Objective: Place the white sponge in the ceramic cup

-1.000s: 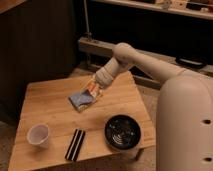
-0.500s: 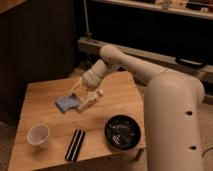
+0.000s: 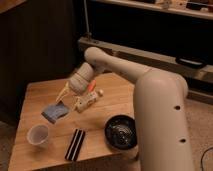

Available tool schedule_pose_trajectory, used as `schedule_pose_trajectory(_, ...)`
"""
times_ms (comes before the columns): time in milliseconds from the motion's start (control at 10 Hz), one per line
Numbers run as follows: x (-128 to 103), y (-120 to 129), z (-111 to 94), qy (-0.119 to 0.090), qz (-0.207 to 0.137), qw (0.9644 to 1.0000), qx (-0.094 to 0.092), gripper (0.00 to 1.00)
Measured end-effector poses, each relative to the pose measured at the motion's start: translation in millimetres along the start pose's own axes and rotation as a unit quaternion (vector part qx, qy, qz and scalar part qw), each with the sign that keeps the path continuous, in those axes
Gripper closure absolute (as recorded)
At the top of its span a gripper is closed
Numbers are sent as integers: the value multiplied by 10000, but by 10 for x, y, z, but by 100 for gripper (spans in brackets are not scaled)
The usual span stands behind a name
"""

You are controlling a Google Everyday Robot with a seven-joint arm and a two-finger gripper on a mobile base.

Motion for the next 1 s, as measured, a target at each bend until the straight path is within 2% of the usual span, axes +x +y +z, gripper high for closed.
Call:
schedule_pose_trajectory(200, -59, -167, 194, -350, -284, 9987, -220, 100)
schedule_pose_trajectory(600, 20, -286, 343, -794, -439, 9951, -401, 100)
schedule_pose_trajectory(1000, 11, -351, 514, -1018, -560, 9909, -672, 100)
